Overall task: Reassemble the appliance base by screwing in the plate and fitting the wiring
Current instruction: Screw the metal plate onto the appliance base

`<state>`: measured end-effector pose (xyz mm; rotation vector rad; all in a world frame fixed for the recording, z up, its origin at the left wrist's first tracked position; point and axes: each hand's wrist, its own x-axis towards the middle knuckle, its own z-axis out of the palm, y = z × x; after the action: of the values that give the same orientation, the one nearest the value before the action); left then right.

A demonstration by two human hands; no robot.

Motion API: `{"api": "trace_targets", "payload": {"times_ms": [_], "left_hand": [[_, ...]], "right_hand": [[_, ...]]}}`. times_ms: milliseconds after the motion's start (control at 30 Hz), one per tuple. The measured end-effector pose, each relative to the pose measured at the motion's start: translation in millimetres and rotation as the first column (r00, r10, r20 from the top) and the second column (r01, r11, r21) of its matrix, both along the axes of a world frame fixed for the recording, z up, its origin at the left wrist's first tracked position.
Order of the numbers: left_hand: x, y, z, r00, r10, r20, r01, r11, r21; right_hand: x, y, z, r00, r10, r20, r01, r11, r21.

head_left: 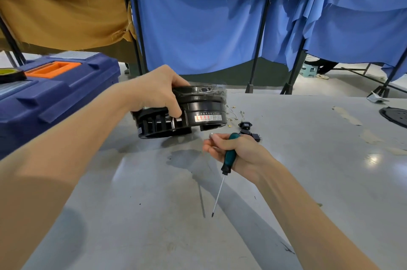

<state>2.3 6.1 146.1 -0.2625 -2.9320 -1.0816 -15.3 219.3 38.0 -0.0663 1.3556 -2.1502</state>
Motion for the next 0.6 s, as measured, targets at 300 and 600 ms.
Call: {"api": "trace_targets", "payload": {"times_ms": [300,600], "left_hand": [[-14,-10,18,0.990,0.104,0.091,-0.112,0.989,0.093],[-22,-11,21,0.983,0.124,0.132,-0.142,0.981,0.134]], "right_hand": [[5,-21,11,0.998,-0.063,0.025,0.066,0.988,-0.142],[5,-33,23,0.990,-0.142,0.024,0.144,0.967,-0.211]]}}
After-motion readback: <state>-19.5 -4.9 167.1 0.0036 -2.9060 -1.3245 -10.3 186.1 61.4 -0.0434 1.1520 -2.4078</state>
